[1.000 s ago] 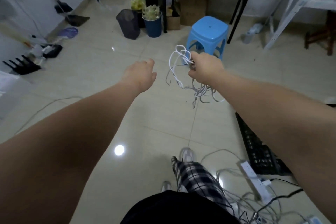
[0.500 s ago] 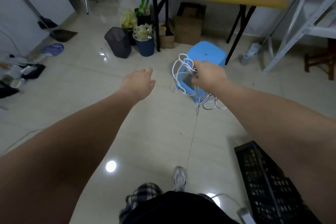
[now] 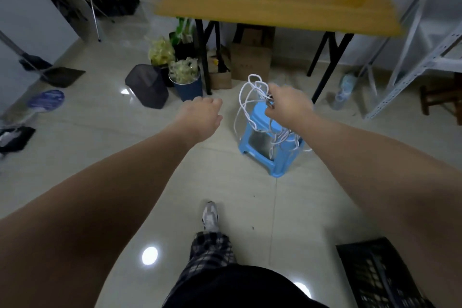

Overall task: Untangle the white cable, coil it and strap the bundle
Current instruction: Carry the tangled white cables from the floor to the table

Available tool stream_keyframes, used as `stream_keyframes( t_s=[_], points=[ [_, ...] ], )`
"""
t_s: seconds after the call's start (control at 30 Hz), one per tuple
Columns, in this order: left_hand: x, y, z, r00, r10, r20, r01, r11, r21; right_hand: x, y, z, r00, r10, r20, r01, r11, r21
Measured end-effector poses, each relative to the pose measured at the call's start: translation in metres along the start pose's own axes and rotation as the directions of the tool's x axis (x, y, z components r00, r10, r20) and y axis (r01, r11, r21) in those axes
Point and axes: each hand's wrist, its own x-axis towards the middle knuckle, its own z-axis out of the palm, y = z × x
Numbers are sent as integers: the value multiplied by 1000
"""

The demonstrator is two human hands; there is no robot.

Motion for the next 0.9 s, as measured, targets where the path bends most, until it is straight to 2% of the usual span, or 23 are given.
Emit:
stream_keyframes(
  t_s=[0.37,0.63,0.9],
  points=[
    [182,-124,-18,995,95,-1,-95,994,45,204,-14,0,990,136,-35,-134,989,67],
    [314,-148,-28,988,150,-31,-147,986,80,320,12,-14,991,134,-30,-133,991,32],
    [435,-163,-58,984,143,-107,-141,990,19,432,40,-54,992,117,-39,-115,992,46]
  ],
)
